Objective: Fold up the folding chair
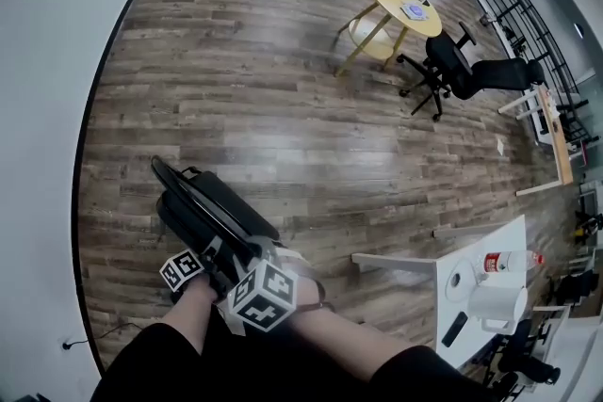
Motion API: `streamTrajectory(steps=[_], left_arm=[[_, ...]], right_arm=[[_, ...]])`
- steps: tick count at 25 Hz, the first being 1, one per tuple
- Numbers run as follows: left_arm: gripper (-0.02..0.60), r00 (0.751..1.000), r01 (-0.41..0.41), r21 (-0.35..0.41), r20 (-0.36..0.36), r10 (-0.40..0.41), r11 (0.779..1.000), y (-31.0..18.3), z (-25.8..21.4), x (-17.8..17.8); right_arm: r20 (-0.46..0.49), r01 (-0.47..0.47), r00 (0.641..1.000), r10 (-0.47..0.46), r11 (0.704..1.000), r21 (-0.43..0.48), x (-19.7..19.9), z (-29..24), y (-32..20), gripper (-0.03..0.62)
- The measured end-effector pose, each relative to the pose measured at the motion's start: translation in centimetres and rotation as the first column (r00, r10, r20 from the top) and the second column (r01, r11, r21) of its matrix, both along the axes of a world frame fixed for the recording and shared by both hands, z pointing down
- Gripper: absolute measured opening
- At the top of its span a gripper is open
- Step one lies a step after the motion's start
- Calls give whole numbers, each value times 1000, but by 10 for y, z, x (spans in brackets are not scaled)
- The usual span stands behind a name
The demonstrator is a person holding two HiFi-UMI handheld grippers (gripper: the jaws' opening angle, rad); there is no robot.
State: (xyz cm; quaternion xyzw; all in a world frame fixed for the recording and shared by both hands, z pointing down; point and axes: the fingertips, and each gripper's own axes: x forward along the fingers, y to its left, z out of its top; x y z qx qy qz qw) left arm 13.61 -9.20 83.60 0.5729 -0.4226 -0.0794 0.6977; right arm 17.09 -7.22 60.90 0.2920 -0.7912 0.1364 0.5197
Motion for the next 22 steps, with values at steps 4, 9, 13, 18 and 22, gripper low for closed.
streamTrajectory(steps=[4,9,13,18,22], left_arm=[[133,1000,9,-16,20,-9,1000,-8,-6,10],[130,999,17,-37,46,-15,999,-21,-15,22],[129,997,20,-55,79,-16,998,-31,-18,31],[128,993,22,-91,120,-11,996,-39,-17,41],[127,990,10,-132,141,9,991,-40,-20,52]], right_arm=[[1,5,1000,-5,1000,-2,-3,0,4,84],[7,11,1000,-10,1000,-8,-7,-1,6,92],[5,9,1000,-9,1000,-7,-4,-3,4,92],[9,-2,1000,2,1000,-7,1,-5,-1,91],[5,-5,1000,5,1000,-3,3,-7,0,91]])
